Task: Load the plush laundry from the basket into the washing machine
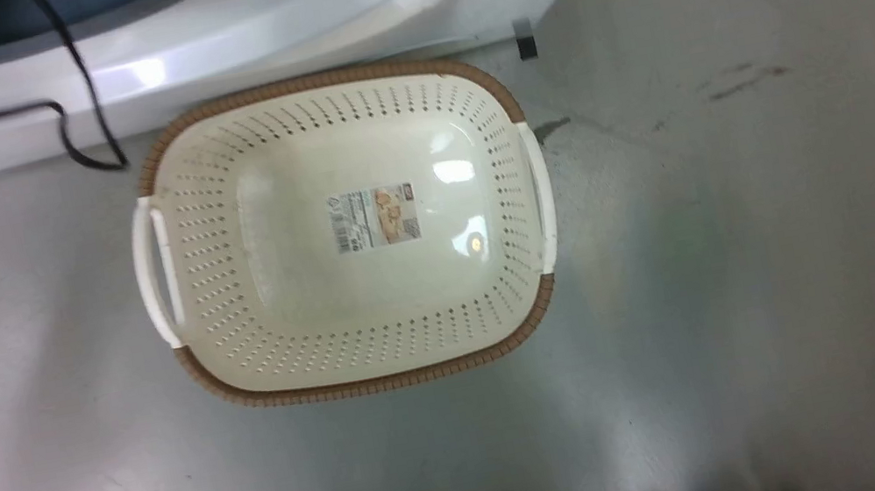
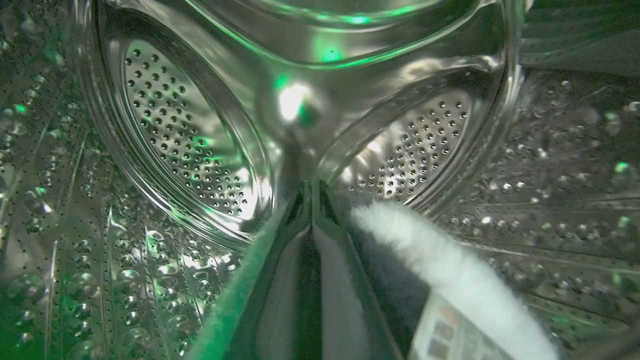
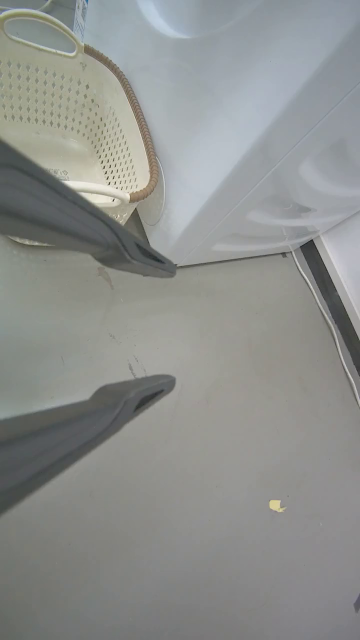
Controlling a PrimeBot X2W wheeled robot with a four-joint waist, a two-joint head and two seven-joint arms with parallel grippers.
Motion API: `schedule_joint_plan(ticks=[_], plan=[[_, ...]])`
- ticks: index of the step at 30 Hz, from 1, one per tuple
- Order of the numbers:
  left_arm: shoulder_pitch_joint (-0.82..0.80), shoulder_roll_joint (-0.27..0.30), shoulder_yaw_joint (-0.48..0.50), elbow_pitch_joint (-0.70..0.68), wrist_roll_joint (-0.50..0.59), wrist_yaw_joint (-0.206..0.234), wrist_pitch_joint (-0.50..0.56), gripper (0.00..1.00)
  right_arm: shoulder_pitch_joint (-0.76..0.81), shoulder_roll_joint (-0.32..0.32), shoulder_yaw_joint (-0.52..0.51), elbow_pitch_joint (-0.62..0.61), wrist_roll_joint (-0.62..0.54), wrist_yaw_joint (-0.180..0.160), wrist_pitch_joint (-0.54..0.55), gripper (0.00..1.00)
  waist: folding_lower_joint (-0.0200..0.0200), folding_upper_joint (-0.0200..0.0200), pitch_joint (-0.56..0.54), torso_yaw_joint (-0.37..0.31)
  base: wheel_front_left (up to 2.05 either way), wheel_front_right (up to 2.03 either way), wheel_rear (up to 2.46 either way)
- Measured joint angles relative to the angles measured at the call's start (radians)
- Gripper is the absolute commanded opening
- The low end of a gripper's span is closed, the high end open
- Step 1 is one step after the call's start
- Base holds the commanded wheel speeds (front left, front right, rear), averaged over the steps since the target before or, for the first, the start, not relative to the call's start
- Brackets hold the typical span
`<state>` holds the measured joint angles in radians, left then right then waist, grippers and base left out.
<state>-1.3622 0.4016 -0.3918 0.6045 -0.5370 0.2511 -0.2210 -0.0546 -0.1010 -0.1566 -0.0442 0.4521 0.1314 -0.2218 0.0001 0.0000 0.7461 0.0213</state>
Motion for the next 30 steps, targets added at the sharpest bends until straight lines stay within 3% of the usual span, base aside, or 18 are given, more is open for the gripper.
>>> schedule_joint_plan(ticks=[10, 28, 29, 30], plan=[[-0.115, 0.062, 0.001, -0.034, 0.036, 0.025, 0.041, 0.0, 0.001, -0.009, 0.002, -0.007, 0.009, 0.0, -0.005, 1.0, 0.0, 0.0, 0.064, -0.027, 0.0, 0.0, 0.0], [-0.18, 0.058, -0.016, 0.017, 0.043, 0.029, 0.071, 0.0, 0.001, -0.021, -0.008, -0.02, 0.016, 0.0, -0.01, 1.0, -0.0001, 0.0, 0.103, -0.027, 0.0, 0.0, 0.0], [-0.18, 0.057, -0.016, 0.022, 0.041, 0.029, 0.071, 0.09, 0.002, -0.022, -0.01, -0.021, 0.016, 0.0, -0.01, 1.0, -0.0001, 0.0, 0.103, -0.026, 0.0, 0.0, 0.0], [-0.18, 0.055, -0.016, 0.026, 0.04, 0.029, 0.071, 0.65, 0.002, -0.022, -0.011, -0.022, 0.016, 0.0, -0.01, 1.0, -0.0001, 0.0, 0.104, -0.024, 0.0, 0.0, 0.0]])
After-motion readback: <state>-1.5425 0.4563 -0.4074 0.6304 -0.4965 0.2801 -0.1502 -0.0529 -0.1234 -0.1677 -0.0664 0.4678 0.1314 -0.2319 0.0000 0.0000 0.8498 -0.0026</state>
